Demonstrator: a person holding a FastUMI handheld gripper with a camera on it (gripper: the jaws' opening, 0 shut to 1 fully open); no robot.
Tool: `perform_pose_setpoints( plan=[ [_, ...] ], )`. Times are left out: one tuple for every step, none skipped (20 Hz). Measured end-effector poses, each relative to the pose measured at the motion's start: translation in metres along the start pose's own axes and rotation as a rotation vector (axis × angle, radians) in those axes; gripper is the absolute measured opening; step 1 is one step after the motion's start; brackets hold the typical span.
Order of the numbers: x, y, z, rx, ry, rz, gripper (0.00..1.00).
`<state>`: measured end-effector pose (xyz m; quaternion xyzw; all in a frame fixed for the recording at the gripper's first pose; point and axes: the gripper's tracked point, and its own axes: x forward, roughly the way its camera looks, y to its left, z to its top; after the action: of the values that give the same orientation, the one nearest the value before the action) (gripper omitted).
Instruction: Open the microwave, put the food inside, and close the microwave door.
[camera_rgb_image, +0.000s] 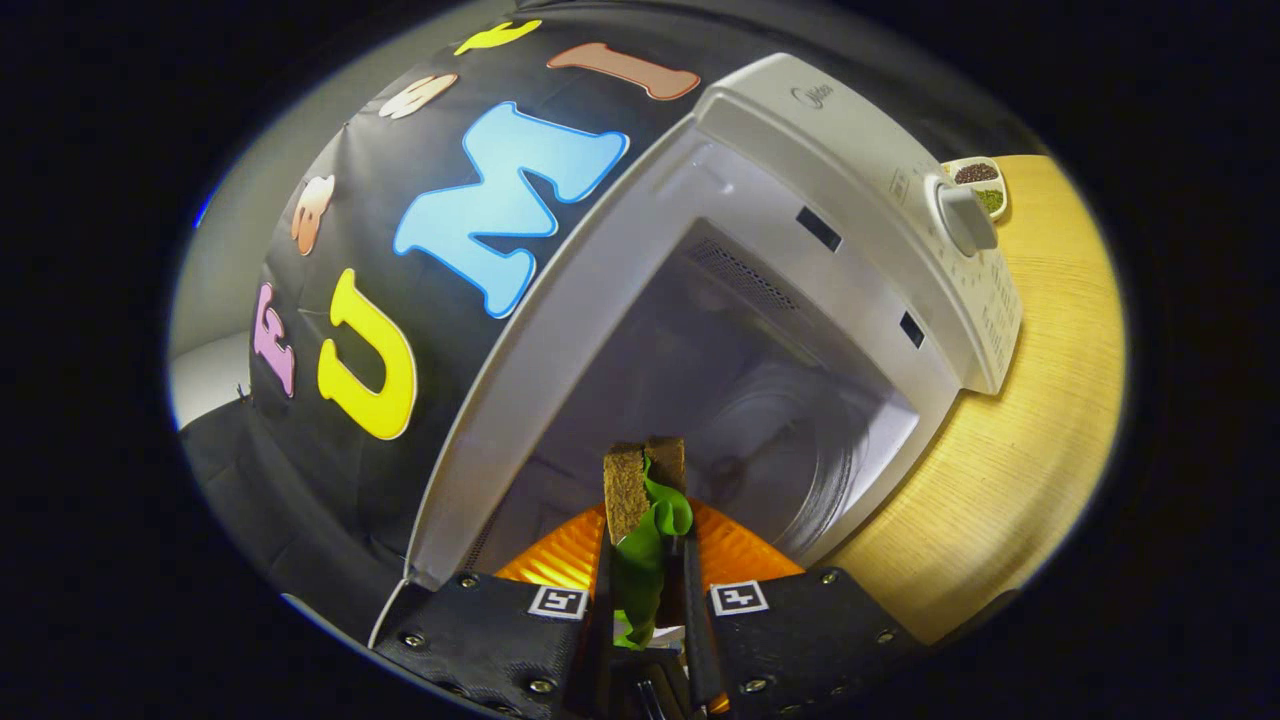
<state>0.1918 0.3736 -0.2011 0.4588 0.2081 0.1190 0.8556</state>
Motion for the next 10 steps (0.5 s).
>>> perform_pose_setpoints(
  plan=[
    [0.006,-0.006,0.000,-0.016,-0.001,-0.013,0.30],
    [0.012,-0.011,0.001,-0.017,-0.004,-0.019,0.30],
    [0.016,-0.015,0.002,-0.014,-0.003,-0.027,0.30],
    [0.020,-0.020,0.004,-0.029,-0.003,-0.045,0.30],
    [0.021,-0.027,0.006,-0.064,-0.003,-0.070,0.31],
    [0.022,-0.033,0.008,-0.107,-0.003,-0.097,0.33],
    [0.021,-0.042,0.009,-0.161,0.000,-0.135,0.43],
    [0.021,-0.048,0.010,-0.196,0.011,-0.154,0.48],
    [0.020,-0.051,0.006,-0.228,0.033,-0.161,0.63],
    [0.017,-0.057,0.003,-0.271,0.052,-0.182,0.71]
  ],
)
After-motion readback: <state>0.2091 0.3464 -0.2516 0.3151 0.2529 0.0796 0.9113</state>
